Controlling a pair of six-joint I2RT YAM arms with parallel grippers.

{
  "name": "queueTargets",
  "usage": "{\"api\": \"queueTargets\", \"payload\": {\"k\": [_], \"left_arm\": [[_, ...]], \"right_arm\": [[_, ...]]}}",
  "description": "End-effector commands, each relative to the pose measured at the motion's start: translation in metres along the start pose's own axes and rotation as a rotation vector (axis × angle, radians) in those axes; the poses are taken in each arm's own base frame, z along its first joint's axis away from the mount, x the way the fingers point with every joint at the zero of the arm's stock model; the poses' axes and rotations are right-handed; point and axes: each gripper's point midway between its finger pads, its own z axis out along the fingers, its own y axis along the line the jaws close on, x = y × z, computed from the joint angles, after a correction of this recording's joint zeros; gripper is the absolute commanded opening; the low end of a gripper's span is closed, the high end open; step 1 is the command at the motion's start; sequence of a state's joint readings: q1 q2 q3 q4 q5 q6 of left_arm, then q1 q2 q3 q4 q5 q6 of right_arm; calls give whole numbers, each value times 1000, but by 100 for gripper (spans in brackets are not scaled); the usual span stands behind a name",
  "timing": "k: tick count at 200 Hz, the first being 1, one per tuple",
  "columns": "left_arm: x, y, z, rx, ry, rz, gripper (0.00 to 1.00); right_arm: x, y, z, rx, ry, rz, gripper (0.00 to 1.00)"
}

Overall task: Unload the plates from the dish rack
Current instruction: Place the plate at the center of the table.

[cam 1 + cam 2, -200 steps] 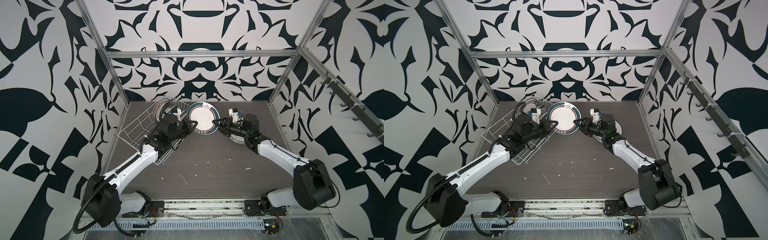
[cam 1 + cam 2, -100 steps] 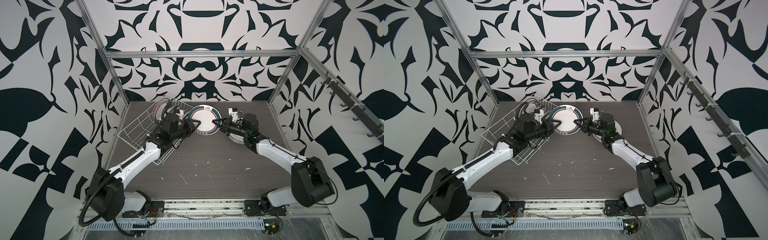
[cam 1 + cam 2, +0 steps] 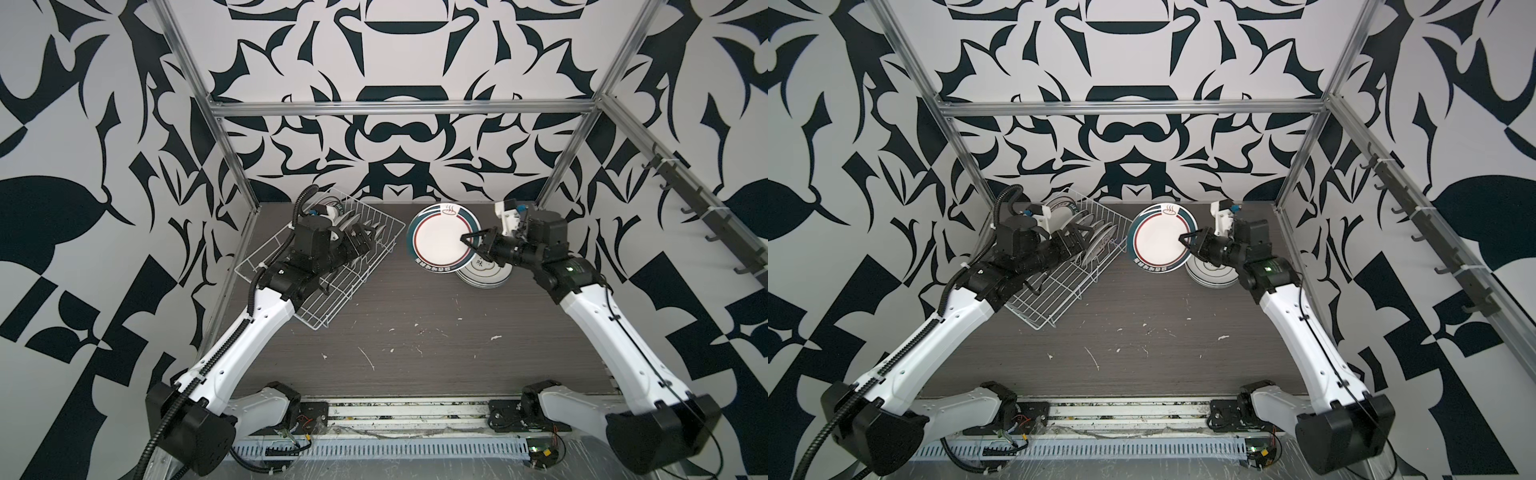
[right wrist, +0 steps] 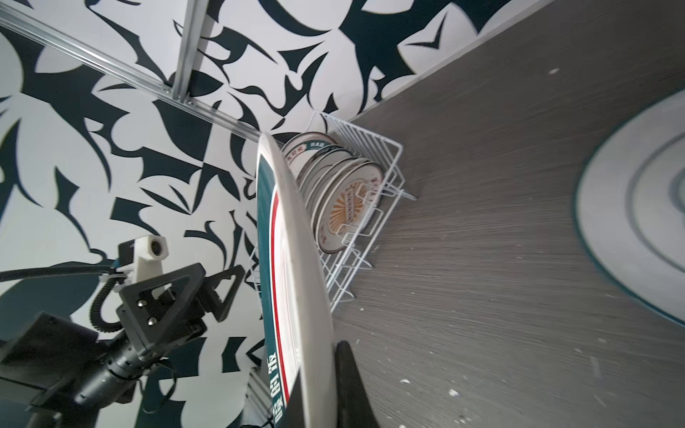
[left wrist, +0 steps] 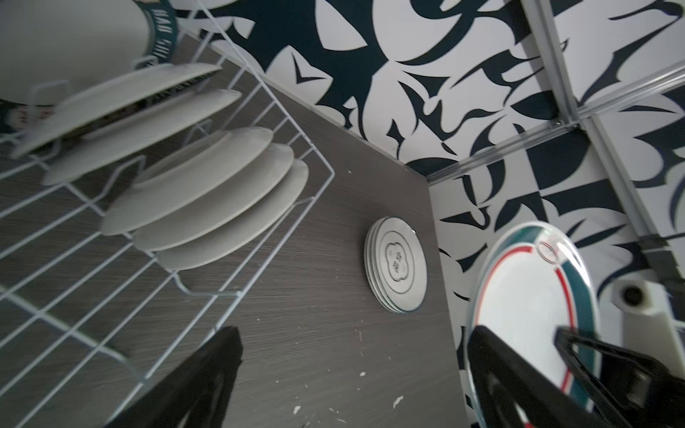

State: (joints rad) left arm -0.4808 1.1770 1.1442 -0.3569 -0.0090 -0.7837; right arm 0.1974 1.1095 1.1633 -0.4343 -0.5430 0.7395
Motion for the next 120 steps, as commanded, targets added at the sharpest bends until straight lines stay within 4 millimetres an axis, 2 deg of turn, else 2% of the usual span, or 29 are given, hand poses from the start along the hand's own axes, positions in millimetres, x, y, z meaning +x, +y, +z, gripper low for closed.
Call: {"api": "queueTargets", "payload": {"k": [1,34,64,86,120], "left_arm": [[0,41,-12,-217,-13,124,99],[-4,74,-19,-380,-70,140,99],[-9,91,-26,-467,-116,135,99],[-9,101,-28,-528,-111,160,99],[-3,108,-26,-556,-81,183,99]], "right_arm": [[19,-40,-27,207,34,-25,0],[46,-72,-48,359,81,-8,0],[73,-97,-57,464,171,13,0],[94,-117,-52,505,256,54,0],[111,-130,-37,473,304,98,0]]}}
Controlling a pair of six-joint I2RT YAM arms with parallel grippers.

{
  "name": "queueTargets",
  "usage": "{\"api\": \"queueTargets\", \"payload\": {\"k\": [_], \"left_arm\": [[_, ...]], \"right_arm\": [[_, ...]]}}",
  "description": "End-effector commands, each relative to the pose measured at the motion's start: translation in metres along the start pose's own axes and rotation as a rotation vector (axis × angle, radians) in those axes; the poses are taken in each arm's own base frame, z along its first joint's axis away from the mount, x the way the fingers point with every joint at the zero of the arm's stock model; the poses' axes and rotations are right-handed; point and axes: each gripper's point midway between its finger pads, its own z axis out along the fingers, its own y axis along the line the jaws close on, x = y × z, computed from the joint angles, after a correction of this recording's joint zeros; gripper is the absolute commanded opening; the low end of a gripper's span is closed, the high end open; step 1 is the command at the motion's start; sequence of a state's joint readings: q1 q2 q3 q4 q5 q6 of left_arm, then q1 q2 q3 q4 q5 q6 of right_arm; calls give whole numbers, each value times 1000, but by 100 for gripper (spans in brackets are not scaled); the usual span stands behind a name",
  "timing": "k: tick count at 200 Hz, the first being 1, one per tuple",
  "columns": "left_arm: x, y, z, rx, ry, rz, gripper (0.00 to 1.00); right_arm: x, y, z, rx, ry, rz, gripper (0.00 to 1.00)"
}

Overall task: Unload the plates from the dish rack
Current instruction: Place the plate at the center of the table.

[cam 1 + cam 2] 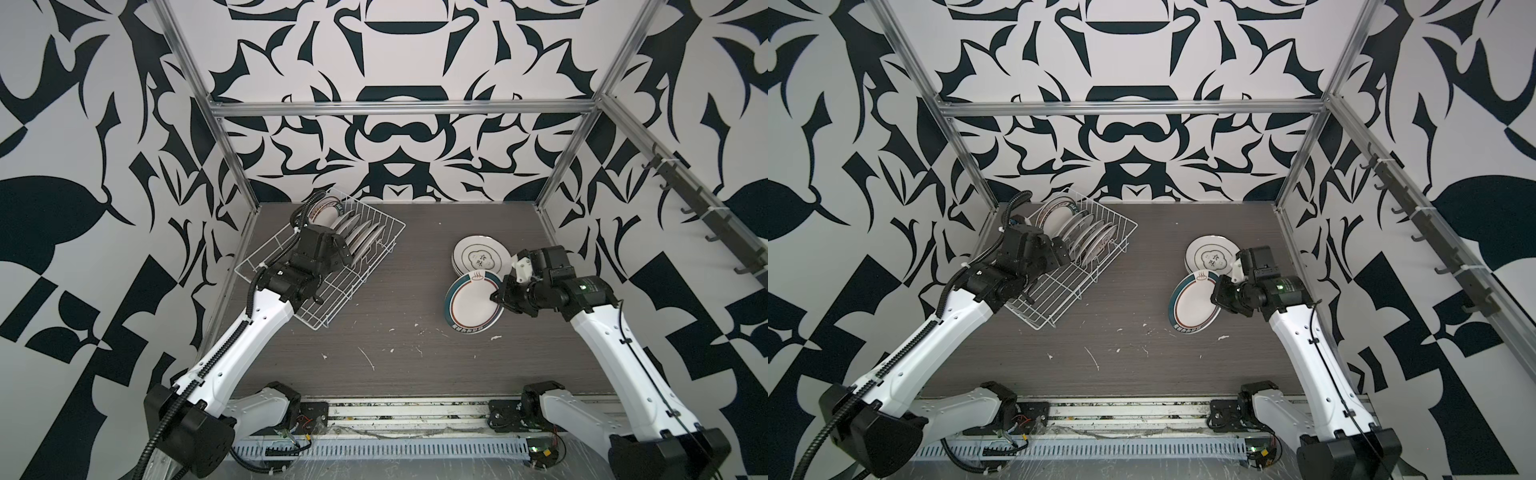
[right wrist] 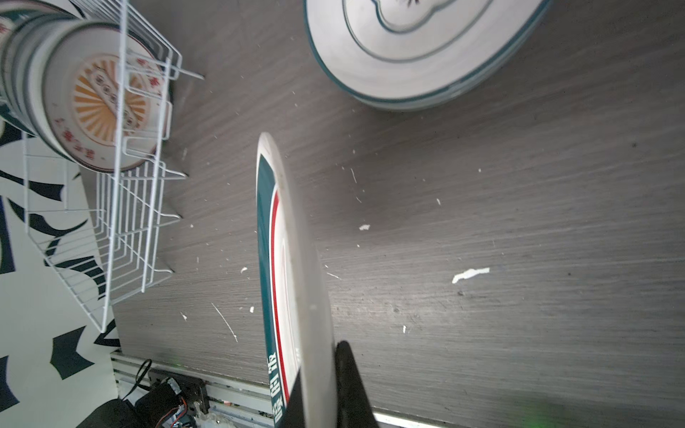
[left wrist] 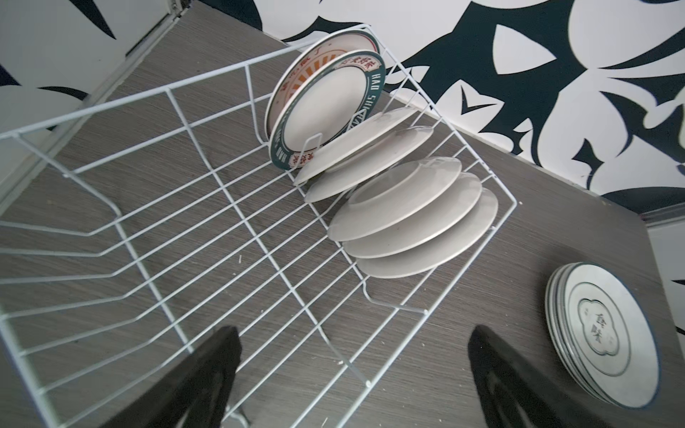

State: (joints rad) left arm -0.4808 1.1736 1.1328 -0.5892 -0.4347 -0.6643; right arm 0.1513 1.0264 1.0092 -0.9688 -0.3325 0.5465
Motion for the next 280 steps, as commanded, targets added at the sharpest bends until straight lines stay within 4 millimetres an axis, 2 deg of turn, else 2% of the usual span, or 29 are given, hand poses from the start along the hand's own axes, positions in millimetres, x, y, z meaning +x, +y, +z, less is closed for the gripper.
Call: {"api": "queueTargets", "payload": {"k": [1,71,112,221,266,280], "left_arm": [[9,16,3,-76,18,41,99],[13,17,-7,-9,-12,51,99],[21,14,-4,17,10,61,99],[26,17,5,-11,23,91,99],[26,28,7,-70,12,93,99],[26,29,7,-80,17,98,99]], "right_arm": [[4,3,8,-35,19,-9,0],[22,-1,44,-99,127,55,0],[34,-5,61,-130,180,90,0],[58,-20,89,-144,248,175,0],[62,-23,95,-148,263,184,0],[62,-24,97,-145,270,187,7]]}}
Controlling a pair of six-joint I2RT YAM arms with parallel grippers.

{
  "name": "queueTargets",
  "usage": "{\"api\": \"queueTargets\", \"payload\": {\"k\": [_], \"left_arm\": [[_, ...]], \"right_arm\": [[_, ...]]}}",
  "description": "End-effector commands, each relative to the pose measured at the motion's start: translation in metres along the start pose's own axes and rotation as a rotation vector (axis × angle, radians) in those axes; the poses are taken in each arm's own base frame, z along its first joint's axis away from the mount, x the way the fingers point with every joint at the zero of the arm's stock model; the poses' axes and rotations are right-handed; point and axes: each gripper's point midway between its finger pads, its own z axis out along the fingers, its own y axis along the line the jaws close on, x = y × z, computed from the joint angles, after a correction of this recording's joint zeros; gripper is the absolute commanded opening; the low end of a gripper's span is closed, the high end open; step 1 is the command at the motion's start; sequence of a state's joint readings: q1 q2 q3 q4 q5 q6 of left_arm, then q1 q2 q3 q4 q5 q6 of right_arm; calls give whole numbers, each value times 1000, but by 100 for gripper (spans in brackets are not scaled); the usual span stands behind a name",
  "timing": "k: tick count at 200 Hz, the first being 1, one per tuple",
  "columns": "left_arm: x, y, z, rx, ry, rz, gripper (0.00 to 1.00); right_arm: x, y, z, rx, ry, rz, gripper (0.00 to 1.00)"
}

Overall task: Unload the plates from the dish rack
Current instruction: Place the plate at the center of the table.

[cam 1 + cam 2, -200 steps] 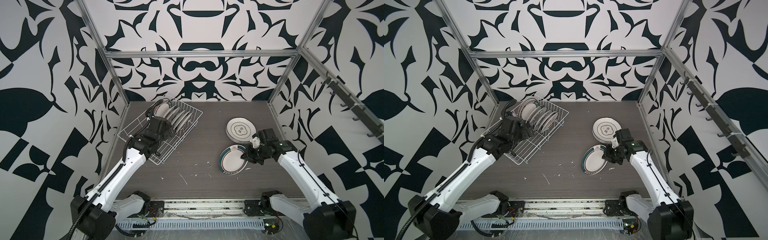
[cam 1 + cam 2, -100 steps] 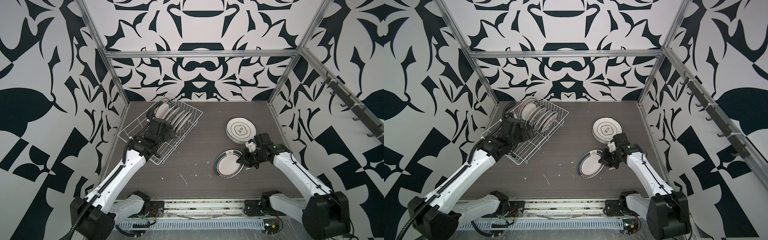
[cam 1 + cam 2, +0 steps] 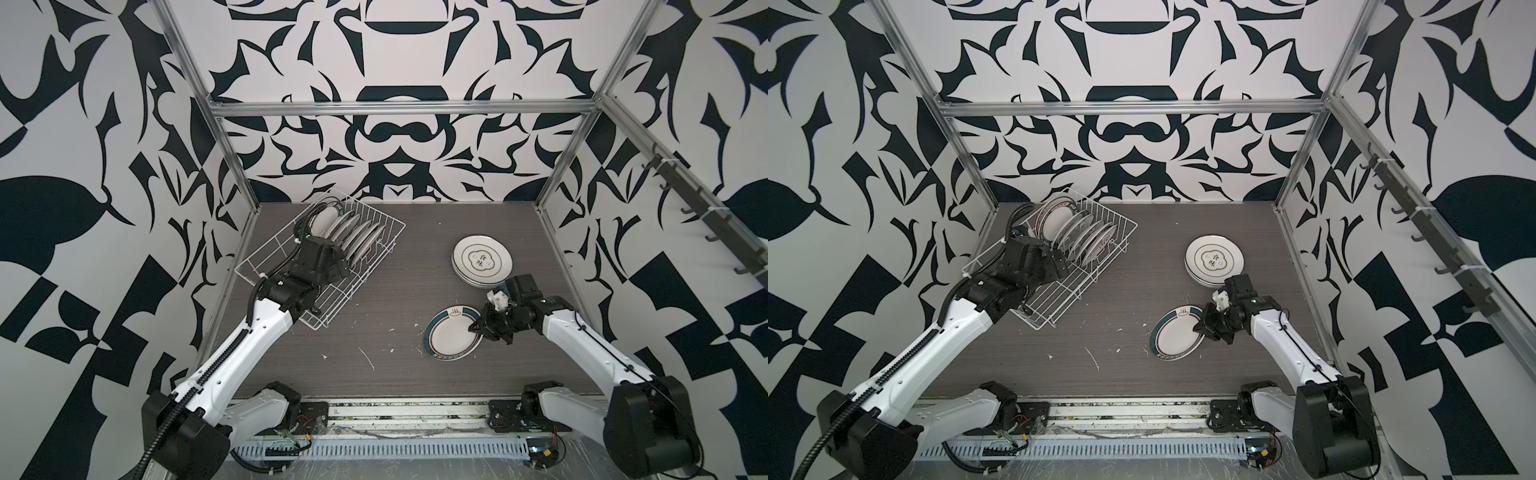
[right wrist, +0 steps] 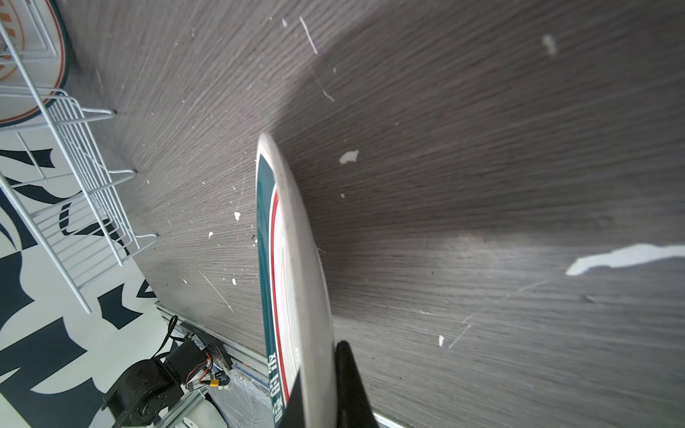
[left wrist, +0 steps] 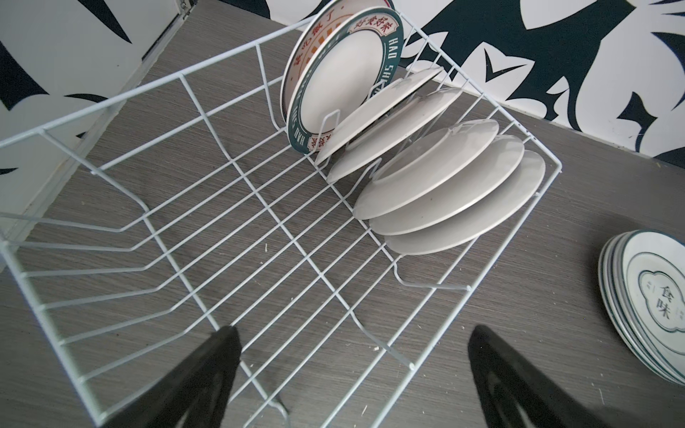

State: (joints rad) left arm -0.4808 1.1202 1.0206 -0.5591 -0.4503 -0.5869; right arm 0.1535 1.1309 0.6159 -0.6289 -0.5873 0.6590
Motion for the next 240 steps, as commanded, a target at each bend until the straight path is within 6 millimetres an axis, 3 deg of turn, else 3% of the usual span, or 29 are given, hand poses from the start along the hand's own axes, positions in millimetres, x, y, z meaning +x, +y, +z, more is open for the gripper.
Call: {"api": "queueTargets", "payload": {"k": [1,28,81,109,130,212,224,233,240], "left_arm": [[5,10,2,-52,7,10,99],[3,12,0,-59,8,14,99],[-7,19,-11,-95,-19,42,99],[-10,21,-16,-99,-30,52,99],[-8,21,-14,-114,-3,71,99],[-6,2,-3,-52,48,119,99],[-9,0,-3,-49,45,117,99],[-10,-3,-2,-42,48,120,99],[-9,-6,-1,-32,57,122,99]], "right_arm": [[-1,3,4,-16,9,5,7],[-3,2,11,-19,24,10,18],[-9,1,25,-19,42,12,28],[-11,2,31,2,53,6,44],[-12,4,35,25,62,-10,49],[-17,2,37,87,53,-16,69],[-19,0,34,109,43,-18,80],[-19,-2,31,129,36,-22,96],[-19,-3,28,146,30,-27,98]]}}
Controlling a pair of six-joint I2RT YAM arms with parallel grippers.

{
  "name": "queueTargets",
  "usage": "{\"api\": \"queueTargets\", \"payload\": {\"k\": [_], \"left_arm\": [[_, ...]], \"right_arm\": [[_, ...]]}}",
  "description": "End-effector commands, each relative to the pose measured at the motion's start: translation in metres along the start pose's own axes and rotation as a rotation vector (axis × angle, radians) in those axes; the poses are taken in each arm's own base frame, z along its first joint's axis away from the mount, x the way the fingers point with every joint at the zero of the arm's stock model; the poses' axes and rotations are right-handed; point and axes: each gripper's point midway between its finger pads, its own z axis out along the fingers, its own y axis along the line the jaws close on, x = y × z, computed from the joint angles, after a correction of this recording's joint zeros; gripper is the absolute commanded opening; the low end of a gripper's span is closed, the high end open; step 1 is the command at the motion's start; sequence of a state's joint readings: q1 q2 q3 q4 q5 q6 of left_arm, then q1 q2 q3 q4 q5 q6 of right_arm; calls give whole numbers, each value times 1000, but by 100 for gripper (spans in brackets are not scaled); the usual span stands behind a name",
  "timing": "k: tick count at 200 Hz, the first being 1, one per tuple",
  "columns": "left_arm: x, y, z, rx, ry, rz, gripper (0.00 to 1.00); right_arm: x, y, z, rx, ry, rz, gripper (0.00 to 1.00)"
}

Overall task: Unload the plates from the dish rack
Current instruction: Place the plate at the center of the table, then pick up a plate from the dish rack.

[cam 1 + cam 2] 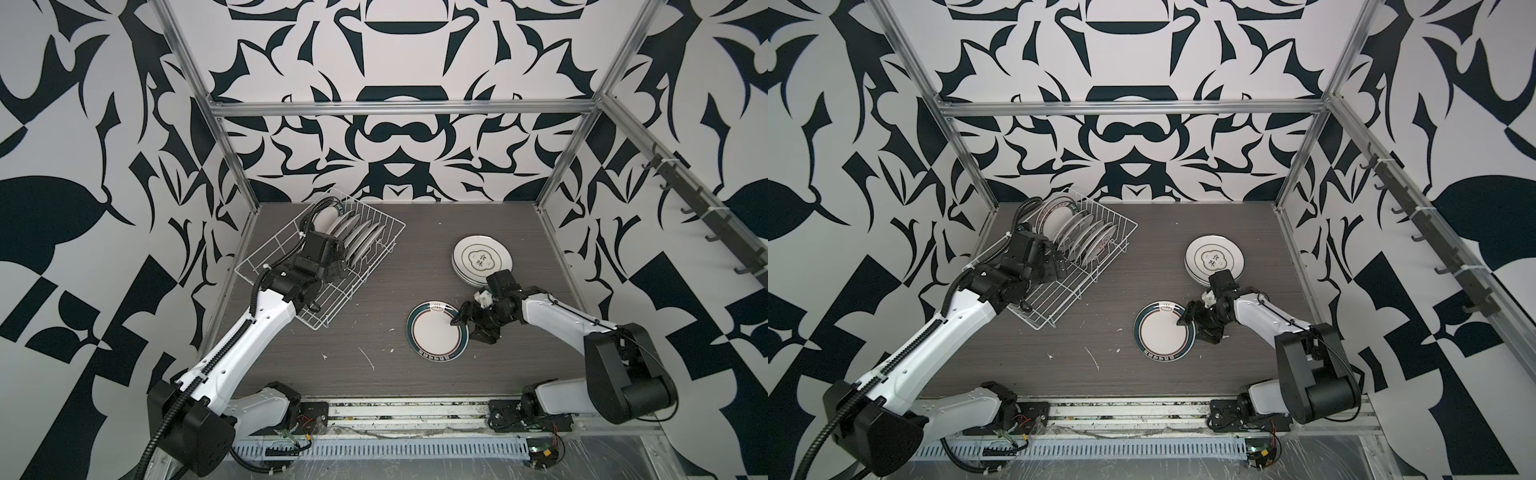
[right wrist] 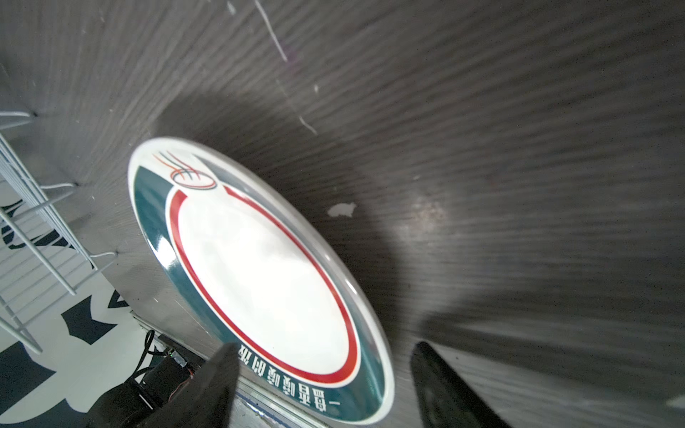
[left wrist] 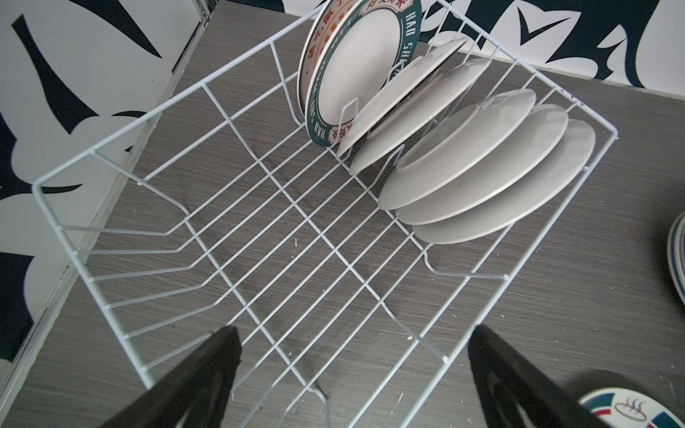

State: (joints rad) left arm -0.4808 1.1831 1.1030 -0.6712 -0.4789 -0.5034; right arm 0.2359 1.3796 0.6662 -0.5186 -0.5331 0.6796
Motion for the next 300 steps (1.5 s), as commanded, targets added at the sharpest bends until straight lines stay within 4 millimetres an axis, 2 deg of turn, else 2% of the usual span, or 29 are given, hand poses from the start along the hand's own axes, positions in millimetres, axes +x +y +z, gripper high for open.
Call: {"api": "queueTargets", "payload": {"k": [1,48,54,86,133,164,220,300], "left_arm": [[-11,-10,-4,39,-3,5,99],[-7,-46,0,135,29,60,99],[-1,-54,10,129,57,89,99],[1,-88,21,124,76,203,99],[0,-127,43,97,92,369,99],[2,-137,61,72,103,431,100],[5,-150,84,64,112,498,89],[-8,-152,107,-27,88,584,86]], "right_arm": [[-6,1,-14,51,-45,-24,98],[-6,4,-35,85,-96,-59,98],[-6,4,-39,92,-106,-66,98],[-8,9,-55,110,-147,-100,100],[-6,16,-62,82,-161,-119,99],[-4,19,-68,70,-173,-124,100],[-1,22,-74,55,-185,-132,100],[2,26,-79,32,-202,-141,99]]}}
